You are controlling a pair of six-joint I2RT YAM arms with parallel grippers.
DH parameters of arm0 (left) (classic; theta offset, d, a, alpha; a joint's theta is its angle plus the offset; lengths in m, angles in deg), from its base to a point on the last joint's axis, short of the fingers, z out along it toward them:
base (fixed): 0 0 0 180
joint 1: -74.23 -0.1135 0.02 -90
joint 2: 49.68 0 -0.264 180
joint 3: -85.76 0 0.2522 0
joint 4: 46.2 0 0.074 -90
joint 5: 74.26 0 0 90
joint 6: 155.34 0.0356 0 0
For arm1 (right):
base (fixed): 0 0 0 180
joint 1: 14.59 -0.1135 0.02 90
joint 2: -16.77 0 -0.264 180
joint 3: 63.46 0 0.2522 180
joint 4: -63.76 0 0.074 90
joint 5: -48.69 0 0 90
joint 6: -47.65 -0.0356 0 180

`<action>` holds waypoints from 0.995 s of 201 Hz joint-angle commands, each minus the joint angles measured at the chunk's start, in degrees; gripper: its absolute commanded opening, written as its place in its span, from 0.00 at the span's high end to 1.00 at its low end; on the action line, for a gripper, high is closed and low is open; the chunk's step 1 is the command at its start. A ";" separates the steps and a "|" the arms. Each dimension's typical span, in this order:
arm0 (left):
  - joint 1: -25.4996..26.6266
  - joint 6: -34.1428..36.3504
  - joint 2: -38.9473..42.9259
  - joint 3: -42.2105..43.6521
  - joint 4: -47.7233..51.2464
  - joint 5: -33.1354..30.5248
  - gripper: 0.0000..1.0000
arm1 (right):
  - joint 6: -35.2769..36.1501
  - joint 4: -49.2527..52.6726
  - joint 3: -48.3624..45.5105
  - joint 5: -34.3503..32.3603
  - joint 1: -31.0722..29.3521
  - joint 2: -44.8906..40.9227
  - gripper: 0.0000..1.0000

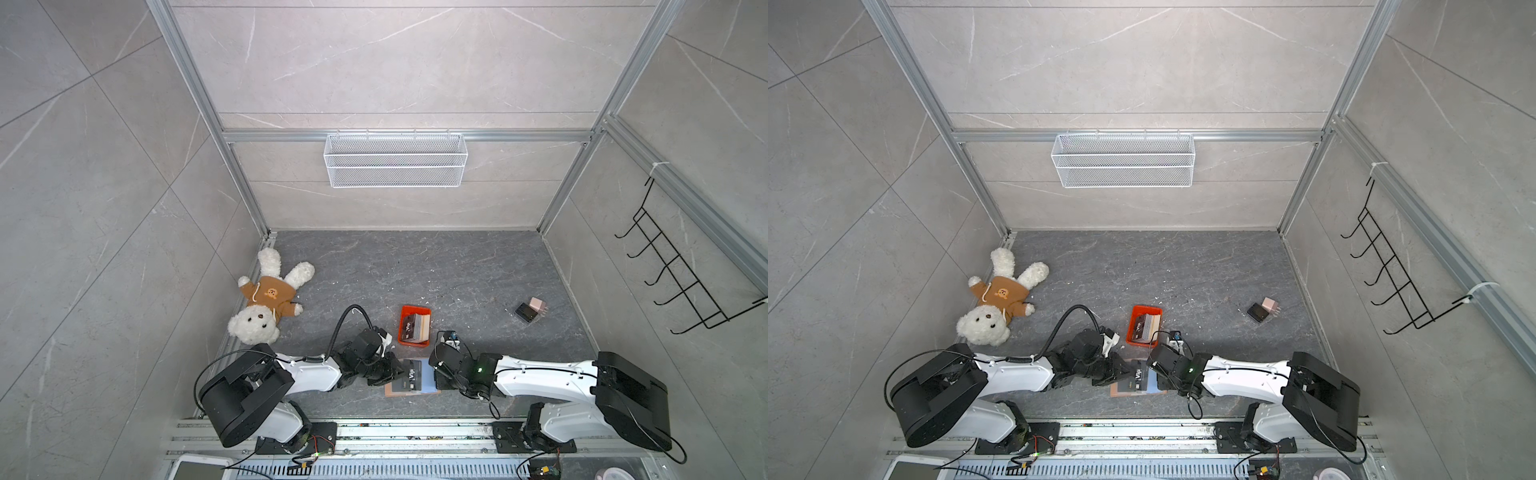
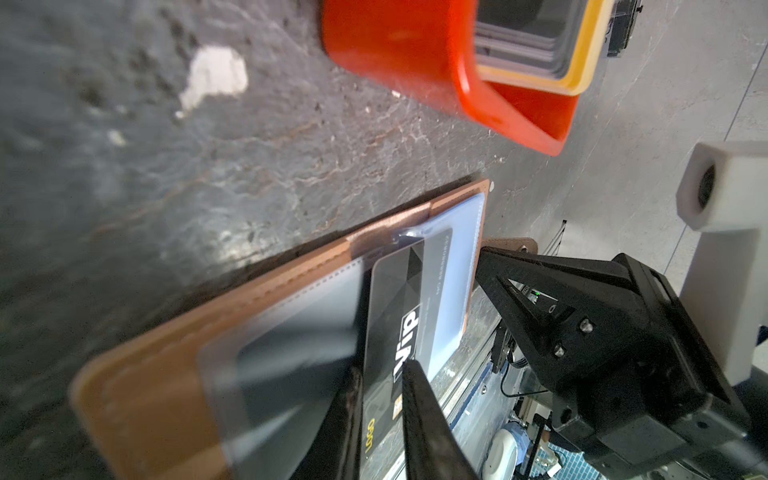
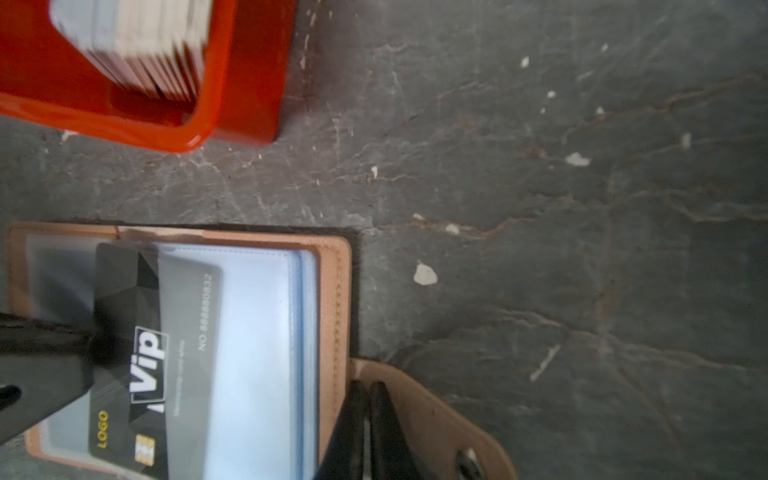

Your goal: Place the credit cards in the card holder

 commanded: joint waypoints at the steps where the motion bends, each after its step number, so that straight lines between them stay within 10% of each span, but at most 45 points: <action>1: 0.42 -1.13 -0.92 0.55 -0.07 -0.03 0.80 | -0.64 1.03 -0.25 -0.78 -0.42 1.14 0.90; 200: 3.58 -3.63 -3.95 -1.46 -4.86 -0.99 0.85 | -1.33 -0.19 -1.01 -0.98 -1.00 1.32 0.91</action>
